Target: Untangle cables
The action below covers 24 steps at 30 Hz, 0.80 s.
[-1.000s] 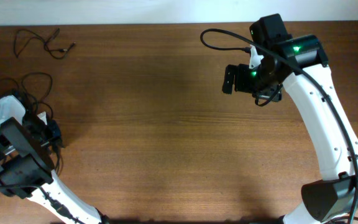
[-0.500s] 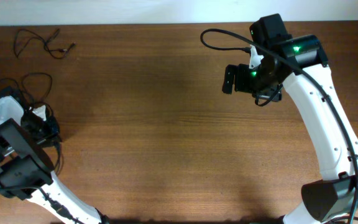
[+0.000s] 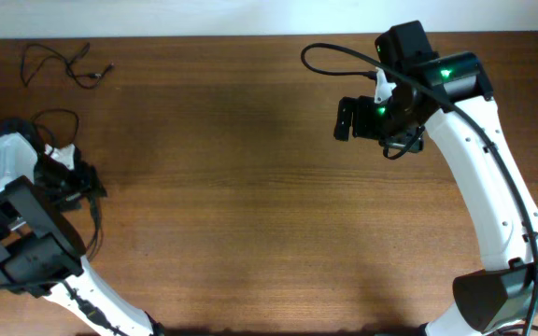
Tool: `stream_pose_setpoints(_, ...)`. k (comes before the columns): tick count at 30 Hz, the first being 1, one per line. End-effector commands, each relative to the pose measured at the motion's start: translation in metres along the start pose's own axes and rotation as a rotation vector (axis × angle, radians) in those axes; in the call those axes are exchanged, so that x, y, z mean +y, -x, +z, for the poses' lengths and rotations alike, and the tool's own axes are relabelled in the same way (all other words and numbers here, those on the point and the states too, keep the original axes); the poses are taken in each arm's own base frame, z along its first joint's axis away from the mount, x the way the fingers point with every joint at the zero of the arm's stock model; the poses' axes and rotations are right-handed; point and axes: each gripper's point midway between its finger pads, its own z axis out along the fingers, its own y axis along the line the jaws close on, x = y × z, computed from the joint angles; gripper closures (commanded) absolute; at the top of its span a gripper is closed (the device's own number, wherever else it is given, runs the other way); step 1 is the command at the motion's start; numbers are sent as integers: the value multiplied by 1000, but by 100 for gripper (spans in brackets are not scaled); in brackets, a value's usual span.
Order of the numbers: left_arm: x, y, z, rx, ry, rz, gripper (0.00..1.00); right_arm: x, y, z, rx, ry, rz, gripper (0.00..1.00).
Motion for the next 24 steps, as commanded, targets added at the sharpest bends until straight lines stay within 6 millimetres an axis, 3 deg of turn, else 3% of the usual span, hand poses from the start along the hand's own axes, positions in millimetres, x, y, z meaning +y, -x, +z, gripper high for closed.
stream_pose_setpoints(1, -32, 32, -76, -239, -122, 14, 22, -1, 3, -2, -14, -8, -9, 1)
stream_pose_setpoints(4, -71, 40, -126, -389, -301, 78, 18, -1, 3, -2, -14, -8, -9, 1)
stream_pose_setpoints(7, -108, 26, -173, -491, -414, 163, 14, -1, 4, -2, -17, -6, -6, 2)
stream_pose_setpoints(9, -135, 1, -199, -516, -429, 229, 14, 1, 8, -2, -33, 1, -10, 2)
stream_pose_setpoints(11, -158, -17, -212, -530, -432, 296, 13, 3, 13, -3, -53, 10, -13, 2)
stream_pose_setpoints(14, -208, -60, -237, -557, -445, 452, 10, 3, 8, -4, -36, 11, -14, 2)
stream_pose_setpoints(15, -222, -77, -242, -562, -434, 505, 1, -1, 6, -5, -30, 1, -9, 2)
stream_pose_setpoints(18, -227, -96, -244, -572, -339, 554, 1, -10, 0, -15, -27, -20, 6, 2)
stream_pose_setpoints(21, -223, -110, -245, -572, -264, 570, 1, -33, -12, -47, -81, -98, 30, 2)
stream_pose_setpoints(24, -223, -112, -245, -569, -263, 571, 1, -36, -30, -85, -157, -86, 19, 1)
